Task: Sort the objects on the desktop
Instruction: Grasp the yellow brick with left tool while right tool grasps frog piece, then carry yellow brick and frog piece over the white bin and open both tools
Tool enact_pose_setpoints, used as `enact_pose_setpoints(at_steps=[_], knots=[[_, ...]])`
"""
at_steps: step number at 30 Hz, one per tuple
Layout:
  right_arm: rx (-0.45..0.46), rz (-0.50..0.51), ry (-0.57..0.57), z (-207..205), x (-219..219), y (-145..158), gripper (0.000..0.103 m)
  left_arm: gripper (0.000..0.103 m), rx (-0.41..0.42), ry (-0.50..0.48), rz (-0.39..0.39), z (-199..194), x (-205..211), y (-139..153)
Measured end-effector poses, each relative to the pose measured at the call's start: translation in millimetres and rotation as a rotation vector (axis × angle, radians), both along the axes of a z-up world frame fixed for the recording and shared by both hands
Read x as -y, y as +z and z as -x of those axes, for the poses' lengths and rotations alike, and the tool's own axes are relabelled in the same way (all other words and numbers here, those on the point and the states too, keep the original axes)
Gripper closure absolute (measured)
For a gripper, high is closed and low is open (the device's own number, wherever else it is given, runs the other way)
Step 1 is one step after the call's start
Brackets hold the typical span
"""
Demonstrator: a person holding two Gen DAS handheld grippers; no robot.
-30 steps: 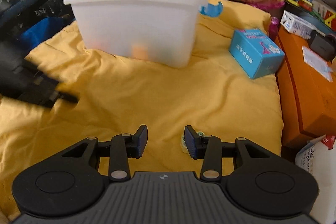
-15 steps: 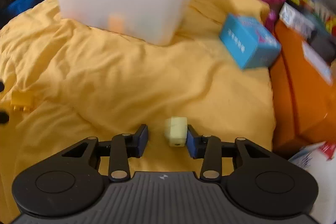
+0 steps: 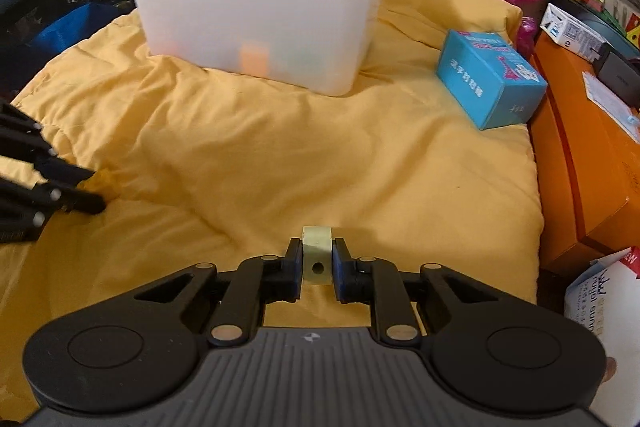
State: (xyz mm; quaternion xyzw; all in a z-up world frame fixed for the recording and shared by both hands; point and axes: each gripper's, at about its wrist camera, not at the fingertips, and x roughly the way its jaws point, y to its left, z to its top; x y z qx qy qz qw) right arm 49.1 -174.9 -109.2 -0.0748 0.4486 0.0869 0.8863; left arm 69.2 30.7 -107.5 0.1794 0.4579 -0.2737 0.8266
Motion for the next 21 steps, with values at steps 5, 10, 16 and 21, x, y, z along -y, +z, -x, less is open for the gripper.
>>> enact_pose_setpoints(at_steps=[5,10,16,21], knots=[[0.036,-0.002,0.066,7,-18,7,0.086,0.086,0.014,0.103,0.052,6,1,7],[0.027,0.015,0.082,2,-32,-7,0.086,0.086,-0.007,0.218,0.060,3,7,-1],[-0.013,0.000,0.068,-5,-27,-17,0.085,0.086,-0.001,0.297,0.043,1,12,-3],[-0.009,-0.032,0.090,-10,-28,8,0.086,0.086,0.067,0.342,0.073,-3,6,32]])
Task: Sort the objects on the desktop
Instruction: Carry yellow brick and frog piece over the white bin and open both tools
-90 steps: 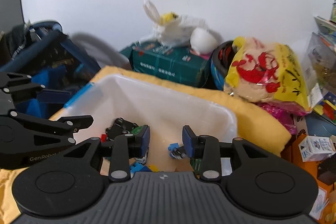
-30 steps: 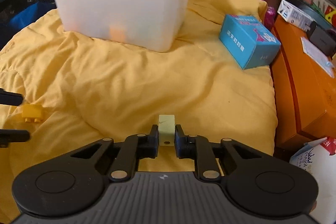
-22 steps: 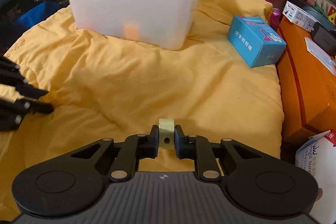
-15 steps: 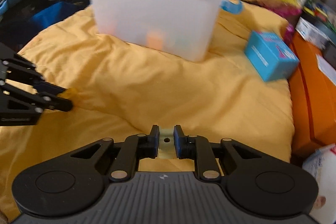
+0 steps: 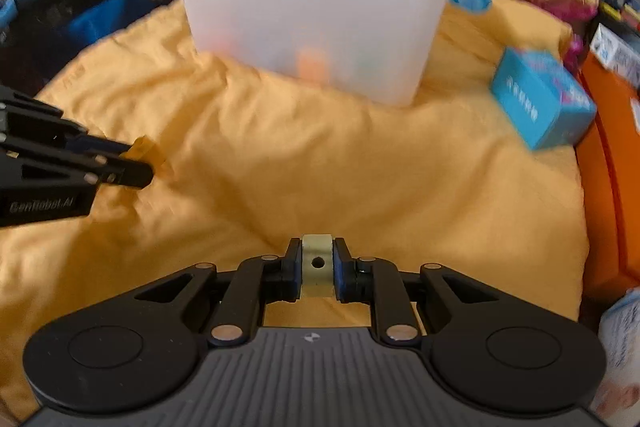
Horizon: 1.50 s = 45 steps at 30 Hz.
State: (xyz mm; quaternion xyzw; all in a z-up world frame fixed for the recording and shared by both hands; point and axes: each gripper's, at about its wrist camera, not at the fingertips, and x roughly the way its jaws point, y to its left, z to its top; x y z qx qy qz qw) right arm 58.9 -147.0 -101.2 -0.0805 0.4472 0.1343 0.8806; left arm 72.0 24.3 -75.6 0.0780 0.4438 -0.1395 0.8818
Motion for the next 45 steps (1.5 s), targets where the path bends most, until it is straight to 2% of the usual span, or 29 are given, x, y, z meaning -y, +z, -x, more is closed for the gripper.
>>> enact_pose_setpoints(at_steps=[7,12,15,18,22,27,31,33,37,39,41,45], knots=[[0.209,-0.025,0.031,-27,-8,88,0.086,0.086,0.241,-0.019,0.000,-24,4,90],[0.343,-0.002,0.053,-53,-15,135,0.086,0.086,0.349,-0.046,-0.007,-50,6,141],[0.382,-0.022,0.048,-72,-14,158,0.086,0.086,0.401,-0.040,-0.024,-71,8,164],[0.380,-0.058,0.023,-99,-11,174,0.086,0.086,0.410,-0.018,-0.028,-98,8,174],[0.345,-0.021,0.001,-137,-18,172,0.086,0.086,0.356,0.022,-0.042,-145,11,162],[0.198,-0.007,-0.032,-167,-24,133,0.086,0.086,0.246,0.081,-0.100,-191,9,116],[0.117,-0.004,-0.071,-182,-24,111,0.085,0.085,0.192,0.093,-0.105,-203,4,93],[0.084,0.009,-0.075,-186,-25,104,0.071,0.082,0.171,0.091,-0.102,-204,3,86],[0.107,0.032,-0.059,-183,-28,107,0.070,0.055,0.164,0.091,-0.090,-201,1,86],[0.118,0.042,-0.054,-182,-30,112,0.068,0.050,0.176,0.094,-0.088,-197,2,89],[0.126,0.060,-0.049,-183,-33,115,0.065,0.036,0.196,0.101,-0.090,-193,1,96],[0.143,0.084,-0.038,-185,-33,122,0.057,0.033,0.237,0.161,-0.094,-185,-2,112]])
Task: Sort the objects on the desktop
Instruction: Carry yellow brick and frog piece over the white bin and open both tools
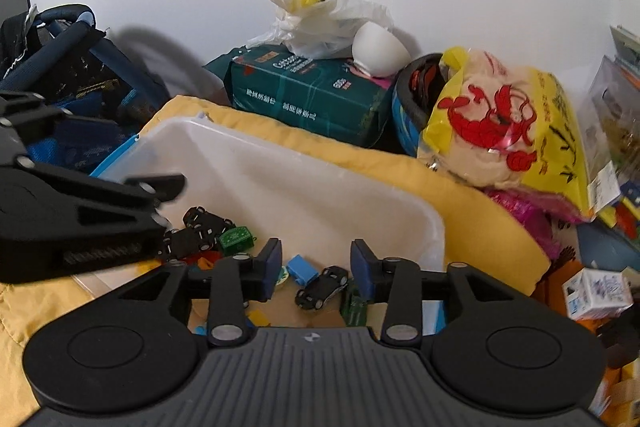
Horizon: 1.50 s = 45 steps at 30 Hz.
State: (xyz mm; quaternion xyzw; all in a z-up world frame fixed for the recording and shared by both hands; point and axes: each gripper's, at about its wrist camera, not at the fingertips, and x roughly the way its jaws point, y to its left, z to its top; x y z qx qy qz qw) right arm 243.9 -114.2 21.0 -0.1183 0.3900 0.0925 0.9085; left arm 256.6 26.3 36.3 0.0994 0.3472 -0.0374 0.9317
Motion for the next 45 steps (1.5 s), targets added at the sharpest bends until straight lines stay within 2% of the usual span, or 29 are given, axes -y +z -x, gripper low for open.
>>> enact_pose_setpoints(at_steps=[1,4,6,8,11,12,14,16,19,23,27,31,39,45], knots=[[0.003,0.010,0.003,-1,0,2,0.055,0.033,0.031,0.028,-0.011,3,-1,6],[-0.005,0.027,0.012,-4,1,6,0.050,0.024,0.120,0.084,-0.041,10,-3,18],[-0.015,0.012,0.017,-7,3,8,0.042,0.023,0.161,0.080,-0.067,13,-3,24],[-0.027,0.010,0.008,-11,5,8,0.035,0.023,0.179,0.074,-0.114,13,-1,26],[-0.048,0.014,-0.009,-18,7,10,0.031,0.023,0.178,0.075,-0.178,12,4,28],[-0.058,0.017,-0.009,-22,7,11,0.026,0.023,0.171,0.071,-0.187,12,6,29],[-0.077,0.017,-0.021,-28,8,13,0.021,0.023,0.131,0.063,-0.177,6,9,31],[-0.091,0.006,-0.039,-29,11,14,0.021,0.023,0.079,0.058,-0.160,2,10,31],[-0.091,-0.004,-0.045,-24,13,11,0.018,0.023,0.057,0.045,-0.172,1,17,27],[-0.118,0.034,-0.054,-20,13,1,0.017,0.023,-0.026,0.007,-0.157,1,24,15],[-0.130,0.068,-0.050,-13,12,0,0.016,0.023,-0.113,0.016,-0.141,1,25,10],[-0.116,0.112,-0.076,1,13,-2,0.012,0.023,-0.174,-0.044,-0.137,3,22,6],[-0.175,0.053,-0.153,9,23,-15,0.011,0.023,-0.220,-0.094,-0.204,0,21,-9],[-0.185,0.000,-0.205,7,27,-15,0.011,0.023,-0.225,-0.103,-0.176,-3,19,-12]])
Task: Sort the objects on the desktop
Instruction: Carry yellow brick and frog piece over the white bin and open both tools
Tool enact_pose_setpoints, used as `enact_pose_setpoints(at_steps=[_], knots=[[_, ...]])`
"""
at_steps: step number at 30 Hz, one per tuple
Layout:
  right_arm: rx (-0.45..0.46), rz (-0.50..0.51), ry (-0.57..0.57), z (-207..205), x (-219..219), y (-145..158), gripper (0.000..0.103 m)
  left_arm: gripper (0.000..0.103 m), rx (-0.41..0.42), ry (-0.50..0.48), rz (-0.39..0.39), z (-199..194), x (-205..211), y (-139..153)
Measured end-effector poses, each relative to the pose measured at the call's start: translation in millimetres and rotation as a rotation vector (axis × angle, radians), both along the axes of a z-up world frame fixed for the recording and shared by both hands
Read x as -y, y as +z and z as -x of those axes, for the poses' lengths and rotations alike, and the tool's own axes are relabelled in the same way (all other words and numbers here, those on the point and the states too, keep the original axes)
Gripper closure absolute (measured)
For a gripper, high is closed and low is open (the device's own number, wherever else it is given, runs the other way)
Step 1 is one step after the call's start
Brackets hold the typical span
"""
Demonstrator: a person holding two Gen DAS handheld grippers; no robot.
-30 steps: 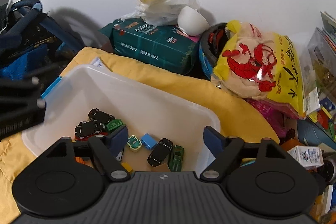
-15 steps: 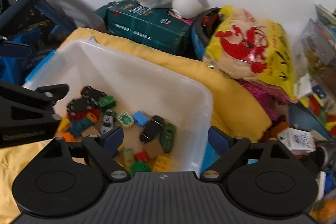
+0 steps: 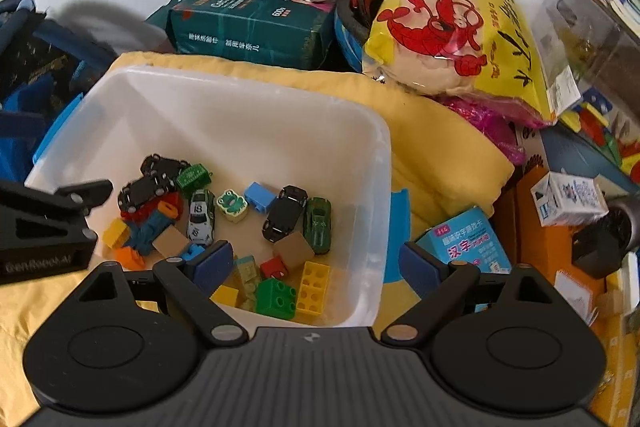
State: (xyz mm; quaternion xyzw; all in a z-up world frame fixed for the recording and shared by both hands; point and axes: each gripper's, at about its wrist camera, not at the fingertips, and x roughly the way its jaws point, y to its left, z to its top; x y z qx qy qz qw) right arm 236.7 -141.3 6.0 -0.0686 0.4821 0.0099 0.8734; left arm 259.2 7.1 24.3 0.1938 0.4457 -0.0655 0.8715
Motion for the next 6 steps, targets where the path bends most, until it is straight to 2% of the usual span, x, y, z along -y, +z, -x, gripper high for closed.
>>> enact_pose_setpoints(at_steps=[6], knots=[[0.000,-0.002,-0.002,0.6,-6.8,-0.5,0.011,0.023,0.003,-0.014,0.049,0.5,-0.9,3.5]])
